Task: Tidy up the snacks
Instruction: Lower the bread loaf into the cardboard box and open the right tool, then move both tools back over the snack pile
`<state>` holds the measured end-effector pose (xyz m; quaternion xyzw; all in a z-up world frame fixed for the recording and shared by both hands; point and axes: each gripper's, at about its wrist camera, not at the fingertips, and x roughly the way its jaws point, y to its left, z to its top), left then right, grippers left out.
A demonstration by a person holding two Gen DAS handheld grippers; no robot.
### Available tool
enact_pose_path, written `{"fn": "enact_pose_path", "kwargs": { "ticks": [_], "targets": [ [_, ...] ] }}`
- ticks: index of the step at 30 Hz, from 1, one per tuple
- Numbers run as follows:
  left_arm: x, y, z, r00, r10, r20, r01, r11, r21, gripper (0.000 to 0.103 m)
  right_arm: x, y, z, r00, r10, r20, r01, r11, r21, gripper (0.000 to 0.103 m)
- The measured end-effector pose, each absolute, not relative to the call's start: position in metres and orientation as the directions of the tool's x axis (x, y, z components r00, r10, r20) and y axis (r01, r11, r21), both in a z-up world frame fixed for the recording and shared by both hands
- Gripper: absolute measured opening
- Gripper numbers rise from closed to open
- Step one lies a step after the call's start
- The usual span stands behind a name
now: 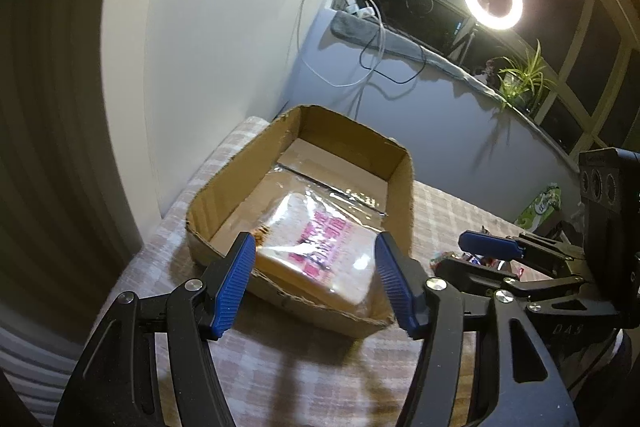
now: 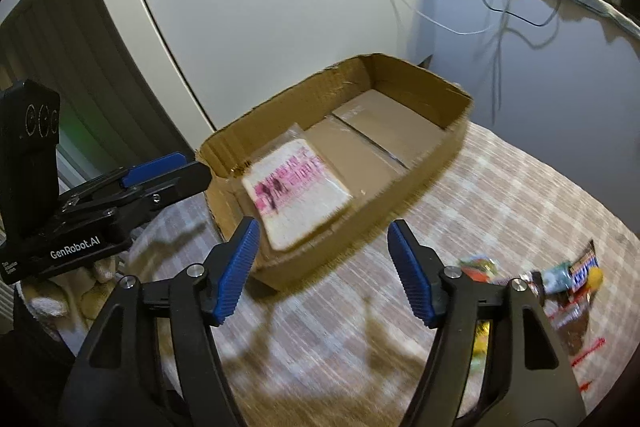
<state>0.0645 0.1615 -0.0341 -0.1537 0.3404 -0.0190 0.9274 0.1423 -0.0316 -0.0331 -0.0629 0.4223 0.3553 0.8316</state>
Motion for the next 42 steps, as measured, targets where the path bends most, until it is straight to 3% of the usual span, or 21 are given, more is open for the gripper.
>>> {"fn": "enact_pose_path", "kwargs": {
  "ticks": [11, 16, 24, 32, 39, 42],
  "targets": [
    [0.058, 0.106, -0.036, 0.741, -0.19, -0.643, 0.023, 0.966, -0.259, 0.062, 0.117, -0.121, -0.032, 0.512, 0.476, -0.715, -0.511, 0.838, 0.192, 0.07],
    [0.06, 0.073, -0.044, 0.708, -0.234, -0.666, 0.08, 0.964, -0.254, 0.062, 0.105, -0.171, -0.034, 0.543, 0.401, -0.738, -0.44, 0.884, 0.158, 0.086],
    [0.06, 0.019, -0.061, 0.646, -0.297, -0.703, 0.171, 0.954, -0.245, 0.063, 0.084, -0.247, -0.048, 0.568, 0.267, -0.778, -0.312, 0.945, 0.097, 0.087],
    [0.083, -0.016, -0.078, 0.579, -0.355, -0.734, 0.236, 0.935, -0.266, 0.062, 0.08, -0.292, -0.068, 0.533, 0.27, -0.802, -0.252, 0.955, 0.154, 0.087],
    [0.107, -0.021, -0.088, 0.525, -0.393, -0.755, 0.243, 0.919, -0.309, 0.042, 0.088, -0.306, -0.079, 0.501, 0.328, -0.801, -0.251, 0.941, 0.228, 0.086],
    [0.116, -0.022, -0.091, 0.515, -0.387, -0.765, 0.254, 0.921, -0.295, 0.041, 0.094, -0.308, -0.085, 0.478, 0.357, -0.803, -0.255, 0.931, 0.262, 0.08]
  ]
}}
